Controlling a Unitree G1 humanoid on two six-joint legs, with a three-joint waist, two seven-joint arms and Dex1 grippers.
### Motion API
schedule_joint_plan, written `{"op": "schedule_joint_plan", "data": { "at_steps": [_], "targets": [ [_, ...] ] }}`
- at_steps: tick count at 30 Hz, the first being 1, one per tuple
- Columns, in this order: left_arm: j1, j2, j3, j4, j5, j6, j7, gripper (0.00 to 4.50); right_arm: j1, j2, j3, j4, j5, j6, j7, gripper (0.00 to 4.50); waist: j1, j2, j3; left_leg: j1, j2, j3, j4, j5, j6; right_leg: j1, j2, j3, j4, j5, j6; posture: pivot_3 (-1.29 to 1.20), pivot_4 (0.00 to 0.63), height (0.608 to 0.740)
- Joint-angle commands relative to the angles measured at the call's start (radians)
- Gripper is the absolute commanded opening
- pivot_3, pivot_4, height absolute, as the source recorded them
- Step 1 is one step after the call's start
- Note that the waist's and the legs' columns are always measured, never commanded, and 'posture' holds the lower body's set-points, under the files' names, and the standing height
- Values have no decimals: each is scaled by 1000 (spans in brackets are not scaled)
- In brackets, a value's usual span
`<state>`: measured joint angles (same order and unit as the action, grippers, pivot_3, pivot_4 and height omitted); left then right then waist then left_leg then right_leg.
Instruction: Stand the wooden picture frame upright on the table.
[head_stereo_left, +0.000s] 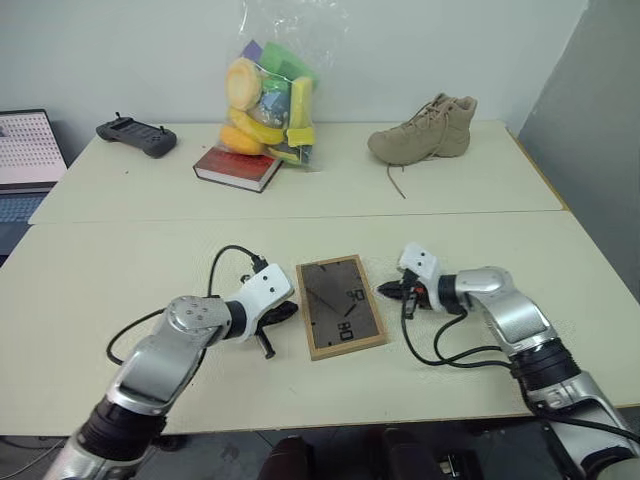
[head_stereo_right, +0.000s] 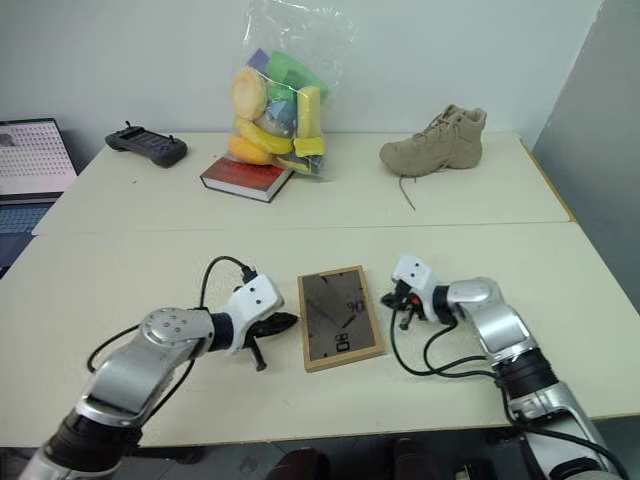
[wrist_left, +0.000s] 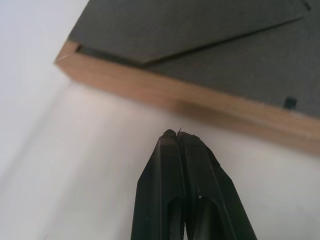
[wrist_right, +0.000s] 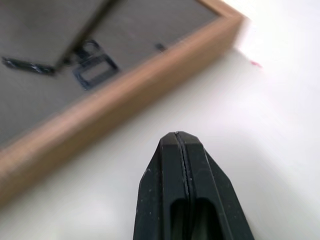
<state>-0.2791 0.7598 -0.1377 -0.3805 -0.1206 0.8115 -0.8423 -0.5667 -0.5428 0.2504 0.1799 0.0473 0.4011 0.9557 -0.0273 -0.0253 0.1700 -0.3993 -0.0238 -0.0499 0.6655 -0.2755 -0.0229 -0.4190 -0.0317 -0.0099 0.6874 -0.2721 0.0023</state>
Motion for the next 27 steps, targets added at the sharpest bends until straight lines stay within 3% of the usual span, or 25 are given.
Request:
{"op": "schedule_joint_plan", "data": {
  "at_steps": [1,7,10,14,21,27],
  "targets": [
    [20,54,160,-5,-168,97,-116,203,-2,-31,-63,-28,17,-47,-6,0,-1,0,0,0,0,0,0,0,0,0,0,0,0,0,0,0,150,740],
    [56,6,424,-17,-599,557,-234,1352,55,-19,-63,-78,28,-40,-15,0,-3,0,0,0,2,0,0,0,0,0,1,0,-1,0,0,0,150,740],
    [50,-65,524,36,-682,759,-188,2042,68,4,-51,-81,21,-40,-27,0,-3,0,0,0,1,0,1,0,0,2,1,-1,-1,0,0,0,150,740],
    [95,-172,589,159,-747,803,-44,2876,80,45,-29,-85,11,-38,-56,0,-3,0,0,4,1,-2,0,0,0,6,1,-1,-2,0,0,0,150,740],
    [103,-298,593,273,-771,803,141,4352,79,117,30,-92,-5,-27,-84,0,-1,0,-1,10,1,-3,-1,0,-1,11,1,-1,-5,0,0,0,150,740],
    [77,-375,526,305,-753,795,194,4445,59,190,77,-109,-16,-9,-106,0,-1,7,-11,16,0,-3,-3,0,-1,15,1,1,-6,0,0,0,150,740]
  ]
}}
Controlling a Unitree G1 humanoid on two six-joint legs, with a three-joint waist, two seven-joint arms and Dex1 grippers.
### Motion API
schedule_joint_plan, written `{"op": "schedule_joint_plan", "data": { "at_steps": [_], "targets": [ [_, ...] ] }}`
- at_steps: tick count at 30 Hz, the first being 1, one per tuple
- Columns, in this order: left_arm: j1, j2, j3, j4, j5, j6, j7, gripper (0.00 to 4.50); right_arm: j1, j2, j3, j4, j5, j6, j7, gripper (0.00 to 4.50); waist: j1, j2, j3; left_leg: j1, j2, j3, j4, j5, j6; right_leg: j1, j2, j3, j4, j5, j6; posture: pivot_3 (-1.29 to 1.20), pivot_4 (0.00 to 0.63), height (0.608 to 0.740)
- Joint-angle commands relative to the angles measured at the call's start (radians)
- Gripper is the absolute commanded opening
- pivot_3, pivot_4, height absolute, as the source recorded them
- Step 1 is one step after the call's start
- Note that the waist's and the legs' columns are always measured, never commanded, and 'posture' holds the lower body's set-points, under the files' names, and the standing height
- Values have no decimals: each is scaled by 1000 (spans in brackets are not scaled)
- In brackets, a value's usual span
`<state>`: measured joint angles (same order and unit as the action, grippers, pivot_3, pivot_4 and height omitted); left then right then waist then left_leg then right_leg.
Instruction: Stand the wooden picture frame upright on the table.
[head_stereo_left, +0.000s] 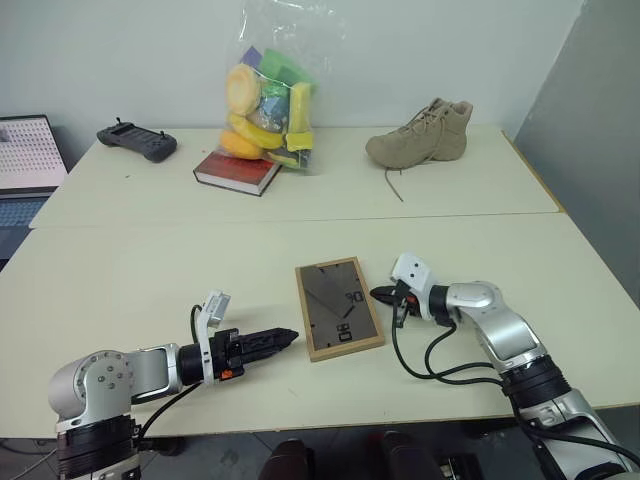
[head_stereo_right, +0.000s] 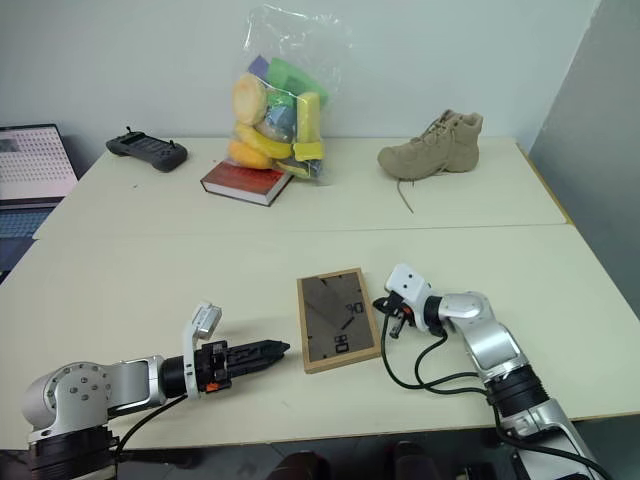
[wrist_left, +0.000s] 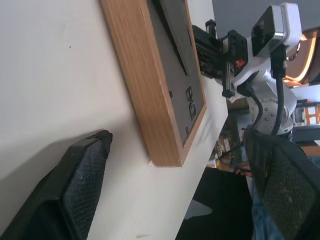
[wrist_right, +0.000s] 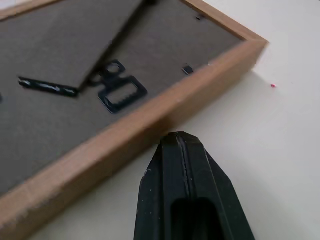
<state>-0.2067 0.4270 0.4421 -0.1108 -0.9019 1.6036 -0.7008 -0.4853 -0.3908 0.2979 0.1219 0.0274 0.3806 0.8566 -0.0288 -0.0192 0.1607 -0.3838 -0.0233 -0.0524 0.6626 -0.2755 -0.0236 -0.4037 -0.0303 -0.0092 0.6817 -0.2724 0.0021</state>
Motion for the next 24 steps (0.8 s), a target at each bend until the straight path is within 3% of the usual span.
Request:
{"op": "schedule_joint_plan", "data": {
  "at_steps": [1,7,11,17,24],
  "targets": [
    [1,-58,-63,35,25,3,57,4445,-26,51,34,-52,2,15,-11,0,1,2,-3,0,0,0,0,0,0,0,0,0,0,0,0,0,150,740],
    [-4,-118,-104,-6,8,4,84,4445,-47,100,37,-28,-4,31,-44,0,14,3,-4,0,-2,0,0,0,0,1,-1,0,0,0,0,0,150,740],
    [6,-115,-59,-21,-39,11,89,4445,-44,93,18,-16,-3,34,-55,0,20,3,-4,0,-2,0,1,0,-1,1,-2,0,-1,0,0,0,150,740],
    [27,-95,-26,-78,-104,11,107,3036,-46,93,-3,8,10,33,-78,0,16,3,-4,0,-2,0,0,0,-1,0,-2,0,-1,0,0,0,150,740],
    [18,-84,-15,-115,-106,-4,139,1714,-71,103,-38,28,21,28,-102,0,12,2,-3,-1,-1,0,0,0,0,-1,-2,0,0,0,0,0,150,740]
  ]
}}
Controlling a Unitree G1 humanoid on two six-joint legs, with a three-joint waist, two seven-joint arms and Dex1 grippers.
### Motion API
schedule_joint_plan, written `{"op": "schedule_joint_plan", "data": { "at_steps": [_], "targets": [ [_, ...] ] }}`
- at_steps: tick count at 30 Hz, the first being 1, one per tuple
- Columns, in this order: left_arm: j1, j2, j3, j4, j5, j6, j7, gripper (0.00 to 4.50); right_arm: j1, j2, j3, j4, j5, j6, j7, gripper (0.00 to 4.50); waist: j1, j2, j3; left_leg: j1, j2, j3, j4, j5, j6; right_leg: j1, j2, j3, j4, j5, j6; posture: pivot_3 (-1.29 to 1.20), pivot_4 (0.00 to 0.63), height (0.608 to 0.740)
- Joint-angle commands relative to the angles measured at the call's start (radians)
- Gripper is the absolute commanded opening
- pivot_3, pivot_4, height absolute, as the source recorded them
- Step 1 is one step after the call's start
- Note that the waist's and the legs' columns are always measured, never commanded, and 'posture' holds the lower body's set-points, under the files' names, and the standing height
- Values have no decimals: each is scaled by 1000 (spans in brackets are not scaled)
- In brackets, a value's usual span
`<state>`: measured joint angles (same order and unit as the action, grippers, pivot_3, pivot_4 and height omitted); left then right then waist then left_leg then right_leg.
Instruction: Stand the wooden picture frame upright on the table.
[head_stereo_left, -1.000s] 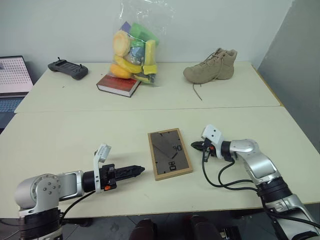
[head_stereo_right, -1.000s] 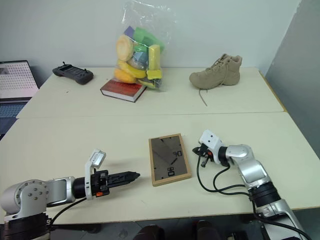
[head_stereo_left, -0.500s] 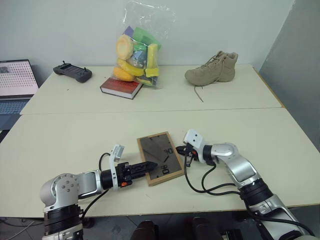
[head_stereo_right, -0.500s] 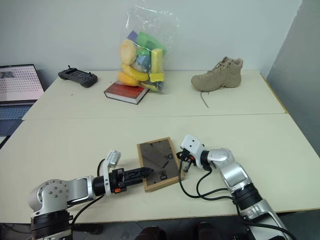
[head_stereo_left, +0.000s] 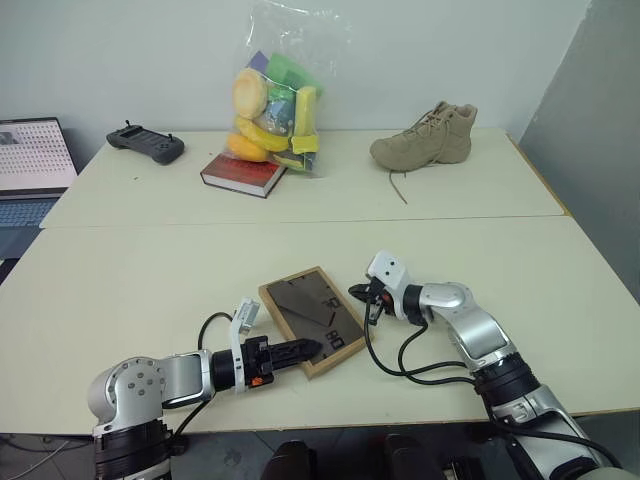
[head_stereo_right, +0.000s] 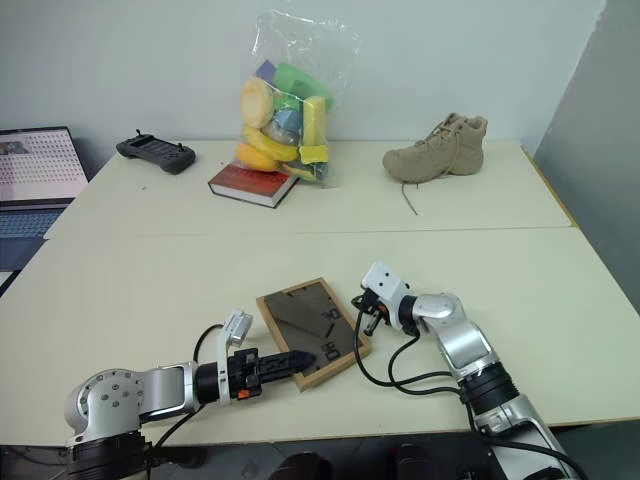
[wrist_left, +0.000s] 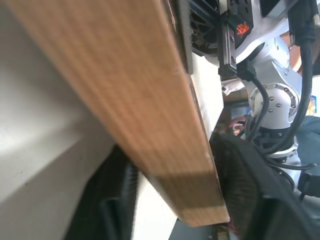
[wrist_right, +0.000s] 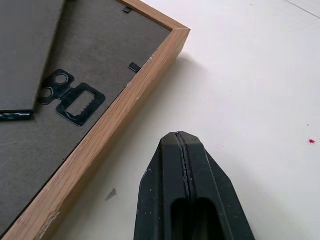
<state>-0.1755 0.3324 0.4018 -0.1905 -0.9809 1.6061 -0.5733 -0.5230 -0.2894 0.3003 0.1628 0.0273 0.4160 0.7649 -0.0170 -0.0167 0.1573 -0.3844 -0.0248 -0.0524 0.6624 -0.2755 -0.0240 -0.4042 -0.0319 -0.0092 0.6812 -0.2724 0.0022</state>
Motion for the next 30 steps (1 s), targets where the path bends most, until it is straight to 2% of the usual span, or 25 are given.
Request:
{"op": "schedule_joint_plan", "data": {
  "at_steps": [1,2,8,13,14,16,19,26,27,30],
  "targets": [
    [-22,11,32,-32,-24,-11,18,1426,-39,0,-50,-10,24,-5,-12,0,0,0,0,0,0,0,0,0,0,0,0,0,0,0,0,0,150,740],
    [-41,9,36,-23,-9,-26,40,1285,-52,-8,-68,-2,29,-7,-15,0,0,0,0,0,0,0,0,0,0,0,0,0,0,0,0,0,150,740],
    [-176,63,21,-1,18,-140,51,1284,-183,-74,-206,67,93,-58,2,0,2,-1,1,-1,0,0,0,0,0,0,0,0,0,0,0,0,150,740],
    [-289,194,-37,26,20,-216,-63,1284,-298,-120,-259,9,281,93,200,948,-9,-2,3,-2,1,0,0,1,-2,-1,1,0,-1,0,0,0,150,740],
    [-309,222,-54,37,26,-232,-90,1284,-319,-119,-260,-5,314,123,227,1351,-10,-2,3,-2,1,0,0,1,-2,-1,1,0,-2,0,0,0,150,740],
    [-344,286,-110,57,58,-284,-155,1284,-366,-107,-248,-17,356,156,268,1867,-13,-2,3,-2,1,0,-1,0,-1,-1,1,0,-2,0,0,0,150,740],
    [-380,344,-179,89,104,-357,-220,1284,-411,-76,-217,-1,356,139,286,2725,-15,-2,3,-2,1,0,-1,0,0,-2,1,0,-1,0,0,0,150,740],
    [-438,379,-264,169,182,-467,-297,1284,-469,24,-147,29,334,73,293,4288,-14,-2,4,-3,1,-1,-1,0,0,-3,1,0,-1,0,-1,0,150,740],
    [-441,380,-271,174,187,-474,-305,1284,-477,41,-143,30,335,70,287,4453,-14,-2,4,-4,1,-1,-1,0,0,-3,1,0,-1,0,-1,0,150,740],
    [-447,383,-284,180,194,-484,-325,1284,-491,69,-133,43,320,46,277,4453,-15,-2,4,-8,1,-1,0,1,-1,-7,1,0,-1,0,-1,0,150,740]
  ]
}}
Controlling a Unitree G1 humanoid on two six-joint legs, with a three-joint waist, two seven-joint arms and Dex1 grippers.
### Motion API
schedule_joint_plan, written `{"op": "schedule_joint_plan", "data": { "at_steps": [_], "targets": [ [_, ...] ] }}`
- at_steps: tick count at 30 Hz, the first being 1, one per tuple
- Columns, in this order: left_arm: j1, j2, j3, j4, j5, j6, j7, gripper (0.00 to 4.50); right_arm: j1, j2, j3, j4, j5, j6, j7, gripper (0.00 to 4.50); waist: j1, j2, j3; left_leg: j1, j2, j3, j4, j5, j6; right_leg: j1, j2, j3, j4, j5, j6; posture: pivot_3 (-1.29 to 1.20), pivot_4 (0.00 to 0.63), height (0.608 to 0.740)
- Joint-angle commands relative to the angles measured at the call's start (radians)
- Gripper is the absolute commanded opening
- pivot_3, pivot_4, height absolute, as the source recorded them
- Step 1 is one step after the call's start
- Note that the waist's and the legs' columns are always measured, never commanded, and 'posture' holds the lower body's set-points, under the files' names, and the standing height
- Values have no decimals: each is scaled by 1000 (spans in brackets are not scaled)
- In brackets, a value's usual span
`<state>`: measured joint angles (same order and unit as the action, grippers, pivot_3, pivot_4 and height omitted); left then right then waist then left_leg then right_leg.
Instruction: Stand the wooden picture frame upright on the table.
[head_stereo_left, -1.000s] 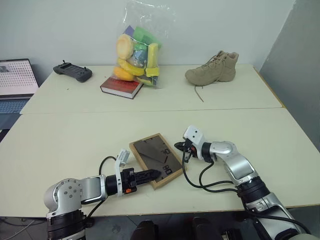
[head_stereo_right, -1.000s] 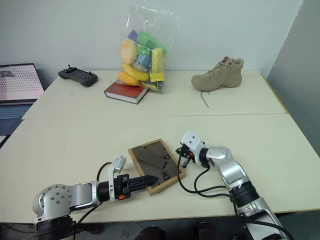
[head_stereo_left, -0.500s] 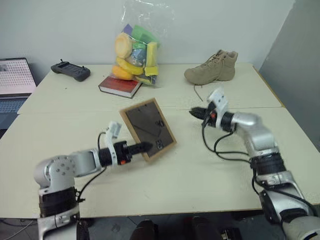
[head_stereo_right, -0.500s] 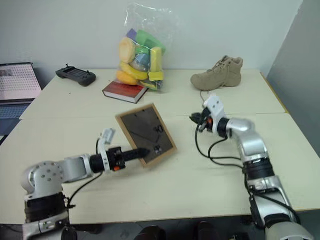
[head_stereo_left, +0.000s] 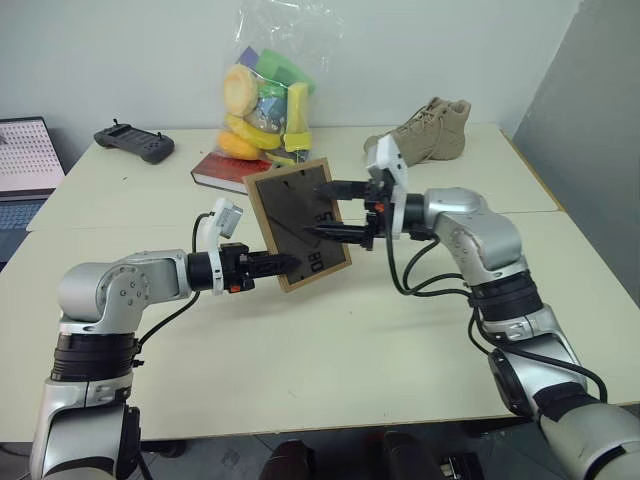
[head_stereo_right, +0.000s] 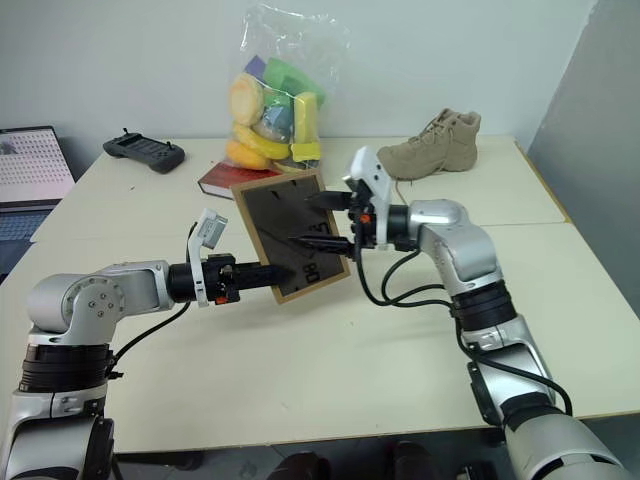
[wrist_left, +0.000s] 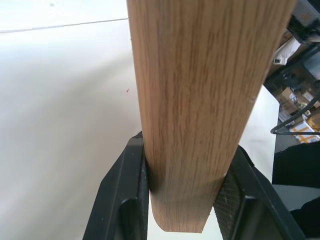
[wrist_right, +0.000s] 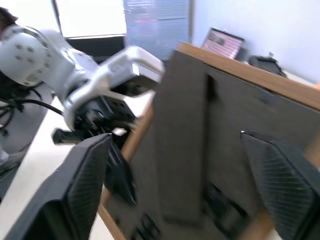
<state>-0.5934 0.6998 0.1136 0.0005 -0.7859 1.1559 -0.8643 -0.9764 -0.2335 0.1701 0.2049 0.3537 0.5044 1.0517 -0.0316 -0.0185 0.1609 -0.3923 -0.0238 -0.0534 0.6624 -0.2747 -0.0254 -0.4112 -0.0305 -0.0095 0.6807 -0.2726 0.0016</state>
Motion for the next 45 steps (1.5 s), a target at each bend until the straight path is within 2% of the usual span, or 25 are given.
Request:
{"op": "schedule_joint_plan", "data": {
  "at_steps": [1,6,13,19,23,25,26,27,29,31,33,36,40,44,45],
  "targets": [
    [-30,15,1,-9,2,-37,-37,1284,-37,16,8,0,-16,-53,-8,4453,0,0,0,-1,0,0,0,1,-2,-1,0,0,0,0,0,0,150,740],
    [-24,13,-1,-12,6,-37,-41,1284,2,-2,35,-130,16,-2,20,4453,1,0,0,-4,0,0,0,1,-2,-3,0,0,0,0,0,0,150,740],
    [6,22,1,-25,1,-28,-54,1284,100,-165,10,-348,139,179,93,4453,3,0,0,-8,-1,-1,1,1,-1,-7,-1,0,1,0,0,0,150,740],
    [13,15,6,-19,-22,2,-63,1284,134,-250,-8,-349,99,170,41,4453,0,0,0,-7,0,-1,1,-1,2,-8,0,-1,2,0,0,0,150,740],
    [15,9,47,-15,-96,83,-71,1284,176,-325,-26,-289,-29,-20,-10,4453,2,0,0,-8,0,0,1,-1,2,-8,-1,-1,1,0,0,0,150,740],
    [16,17,71,-8,-139,149,-67,1284,214,-357,-27,-241,-130,-251,-35,4453,3,-1,0,-8,0,0,1,-1,2,-8,-1,-1,1,0,0,0,150,740],
    [18,22,79,-8,-160,190,-64,1284,228,-376,-16,-181,-212,-448,-68,4453,3,-1,0,-8,-1,0,1,-1,2,-8,-1,-1,1,0,0,0,150,740],
    [12,17,100,-1,-196,254,-55,1284,232,-398,-1,-79,-327,-712,-149,4453,3,-1,0,-8,-1,0,1,-1,2,-7,-1,-1,1,0,0,0,150,740],
    [-12,-5,148,23,-251,367,-25,1284,216,-430,30,91,-508,-1089,-292,4453,1,-1,0,-8,-1,2,2,-1,2,-7,-1,0,2,0,0,0,150,740],
    [-40,-15,172,69,-338,443,12,1284,171,-439,55,236,-686,-1367,-471,4453,0,-2,1,-7,0,3,2,0,1,-7,0,0,2,0,1,0,150,740],
    [-33,14,137,83,-478,459,43,1284,109,-423,79,331,-905,-1553,-713,4453,-3,-2,1,-7,0,3,2,1,-2,-8,0,0,2,0,1,0,150,740],
    [3,23,112,39,-603,459,122,1284,29,-379,115,407,-1130,-1657,-1003,4453,-18,-2,1,-7,1,4,2,4,-6,-9,1,3,4,0,0,0,150,740],
    [27,39,94,28,-735,459,219,1284,-41,-350,187,453,-1338,-1688,-1282,4453,-22,-2,1,-6,2,3,2,5,-8,-9,3,5,4,-1,-1,0,150,740],
    [47,59,87,33,-826,458,294,1284,-98,-343,247,463,-1428,-1729,-1439,4453,-18,-2,1,-6,1,3,1,5,-8,-9,3,5,4,-1,-1,0,150,740],
    [51,66,83,32,-843,456,307,1284,-110,-345,264,466,-1442,-1750,-1461,4276,-17,-2,1,-6,1,3,1,5,-8,-9,3,5,4,-1,-1,0,150,740]
  ]
}}
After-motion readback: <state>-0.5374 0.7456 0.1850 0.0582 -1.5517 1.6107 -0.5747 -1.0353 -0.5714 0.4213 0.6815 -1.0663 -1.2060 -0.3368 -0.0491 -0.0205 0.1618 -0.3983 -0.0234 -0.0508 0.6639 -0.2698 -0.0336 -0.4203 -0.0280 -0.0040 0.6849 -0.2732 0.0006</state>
